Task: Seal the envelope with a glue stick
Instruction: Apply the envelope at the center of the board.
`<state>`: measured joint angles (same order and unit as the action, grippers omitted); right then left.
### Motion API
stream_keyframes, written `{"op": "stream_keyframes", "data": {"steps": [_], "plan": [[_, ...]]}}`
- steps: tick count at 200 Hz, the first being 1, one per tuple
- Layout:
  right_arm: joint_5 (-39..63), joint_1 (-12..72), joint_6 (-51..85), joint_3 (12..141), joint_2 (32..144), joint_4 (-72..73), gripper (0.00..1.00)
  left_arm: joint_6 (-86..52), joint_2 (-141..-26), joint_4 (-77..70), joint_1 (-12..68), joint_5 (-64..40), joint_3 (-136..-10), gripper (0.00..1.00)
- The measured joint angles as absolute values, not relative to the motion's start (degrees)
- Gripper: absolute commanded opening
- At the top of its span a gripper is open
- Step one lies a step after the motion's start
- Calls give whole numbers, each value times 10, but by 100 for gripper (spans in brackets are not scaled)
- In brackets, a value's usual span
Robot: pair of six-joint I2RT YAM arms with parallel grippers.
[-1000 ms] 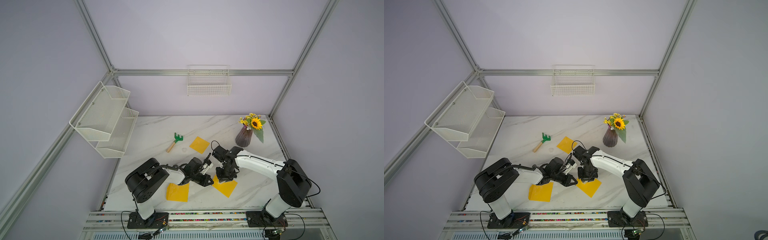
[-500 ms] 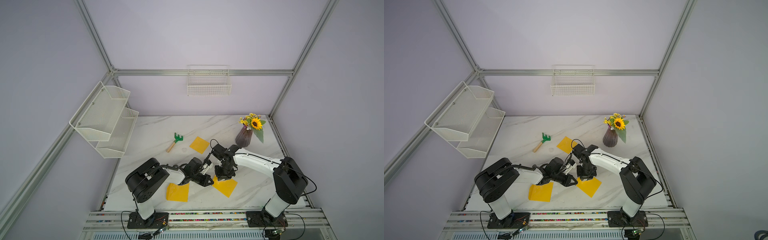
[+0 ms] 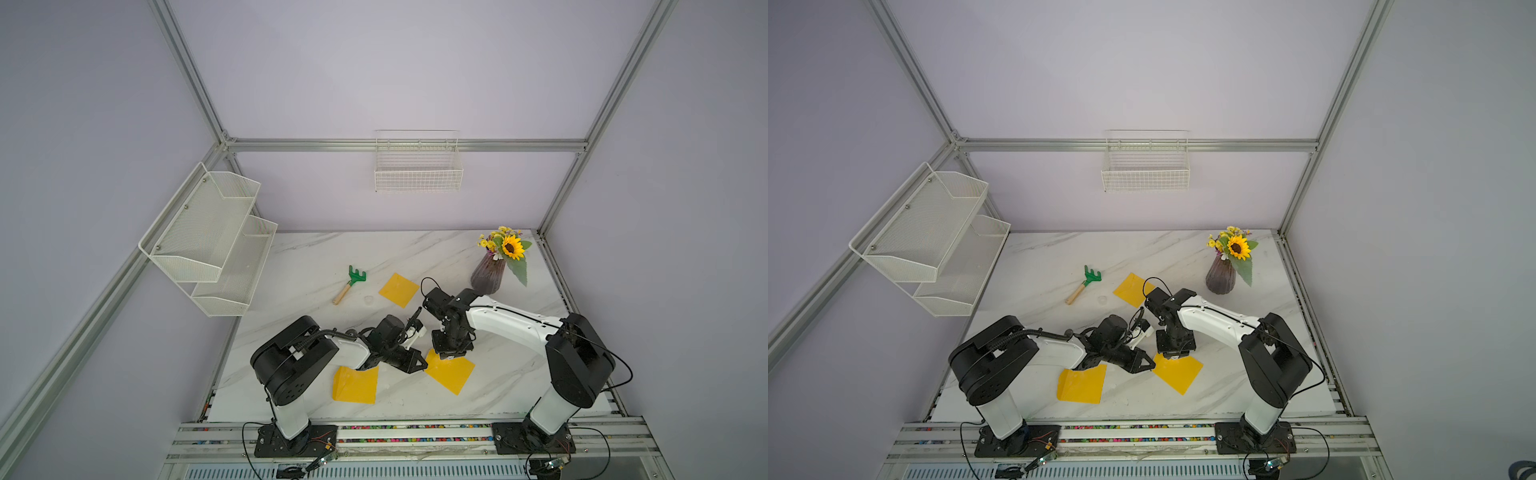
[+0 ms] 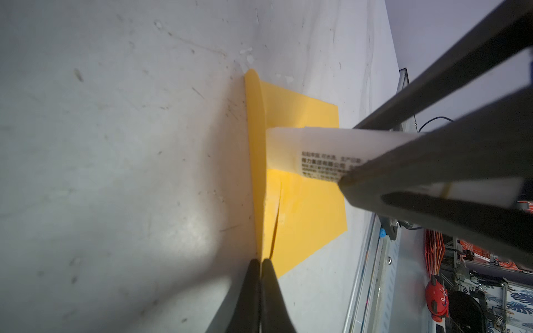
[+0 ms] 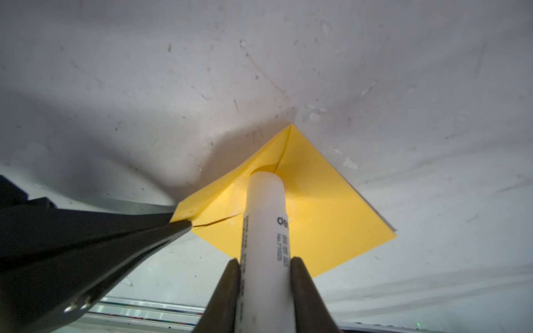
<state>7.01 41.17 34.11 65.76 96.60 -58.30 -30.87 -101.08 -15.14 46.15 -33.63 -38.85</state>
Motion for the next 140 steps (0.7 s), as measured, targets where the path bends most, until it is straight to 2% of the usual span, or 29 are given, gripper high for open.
{"op": "stream_keyframes", "data": {"steps": [78, 140], "plan": [[-4, 421, 332, 682, 986, -639, 0, -309, -1010, -151, 462, -335, -389, 0], [95, 409, 308, 674, 984, -608, 0, -309, -1010, -151, 462, -335, -389, 0]]}}
